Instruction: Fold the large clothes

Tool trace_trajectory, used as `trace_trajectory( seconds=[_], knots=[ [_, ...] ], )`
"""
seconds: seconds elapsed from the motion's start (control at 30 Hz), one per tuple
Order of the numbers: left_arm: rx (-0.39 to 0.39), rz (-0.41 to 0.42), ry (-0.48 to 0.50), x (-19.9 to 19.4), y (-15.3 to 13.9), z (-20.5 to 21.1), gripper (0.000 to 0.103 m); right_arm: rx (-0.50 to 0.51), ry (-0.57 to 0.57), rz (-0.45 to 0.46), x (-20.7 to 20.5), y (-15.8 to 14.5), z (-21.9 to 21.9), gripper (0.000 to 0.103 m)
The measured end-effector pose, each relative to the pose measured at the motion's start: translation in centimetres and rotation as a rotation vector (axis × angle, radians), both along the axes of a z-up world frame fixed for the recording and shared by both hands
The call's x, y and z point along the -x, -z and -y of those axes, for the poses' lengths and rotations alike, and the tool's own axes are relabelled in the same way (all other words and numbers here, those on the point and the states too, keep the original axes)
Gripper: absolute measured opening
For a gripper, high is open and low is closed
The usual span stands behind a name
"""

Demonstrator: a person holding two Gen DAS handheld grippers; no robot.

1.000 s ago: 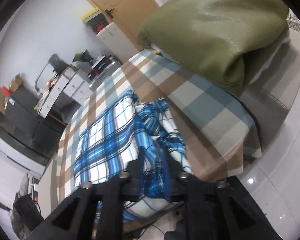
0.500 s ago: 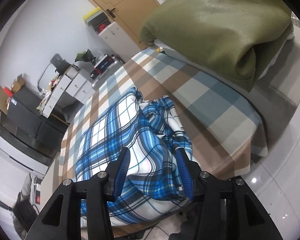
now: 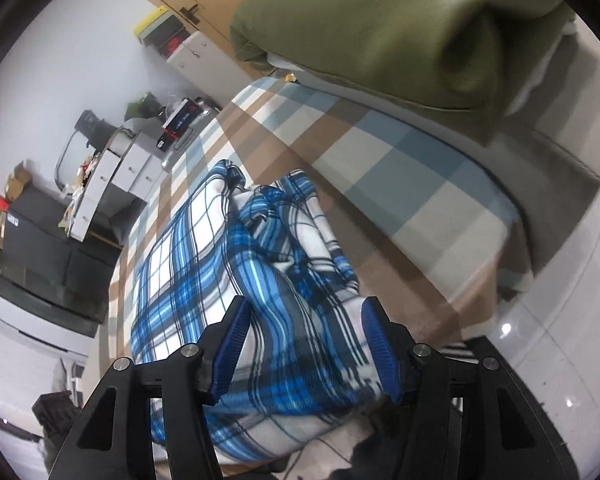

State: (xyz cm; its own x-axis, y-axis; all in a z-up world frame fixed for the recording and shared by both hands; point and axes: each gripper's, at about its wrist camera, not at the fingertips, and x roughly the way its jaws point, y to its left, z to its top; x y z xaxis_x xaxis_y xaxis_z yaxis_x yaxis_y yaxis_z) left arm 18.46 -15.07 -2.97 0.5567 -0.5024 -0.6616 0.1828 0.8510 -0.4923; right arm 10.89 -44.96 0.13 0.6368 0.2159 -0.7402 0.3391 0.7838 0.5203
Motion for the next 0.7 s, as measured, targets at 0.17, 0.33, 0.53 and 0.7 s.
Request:
trace_trajectory(
  seconds=[0.17, 0.33, 0.53, 0.7],
  knots=[
    [0.011, -0.025, -0.042, -1.2, 0.2, -0.1, 0.062, 0.068, -0.037, -0.049, -2.7, 0.9, -1.6, 0.052],
    [-0.005, -0.02, -0.083, -1.5, 0.3, -0.3, 0.062, 0.133, -0.187, -0.074, -5.4, 2.0, -5.2, 0.015],
    [-0.067, 0.005, -0.173, -1.7, -0.2, -3.1, 0.062, 0.15, -0.247, -0.089, -8.0, 1.9, -8.4, 0.015],
    [-0.146, 0.042, -0.28, -2.0, -1.6, -7.1, 0.062, 0.141, -0.356, -0.086, -11.8, 2.3, -14.1, 0.016]
  ],
)
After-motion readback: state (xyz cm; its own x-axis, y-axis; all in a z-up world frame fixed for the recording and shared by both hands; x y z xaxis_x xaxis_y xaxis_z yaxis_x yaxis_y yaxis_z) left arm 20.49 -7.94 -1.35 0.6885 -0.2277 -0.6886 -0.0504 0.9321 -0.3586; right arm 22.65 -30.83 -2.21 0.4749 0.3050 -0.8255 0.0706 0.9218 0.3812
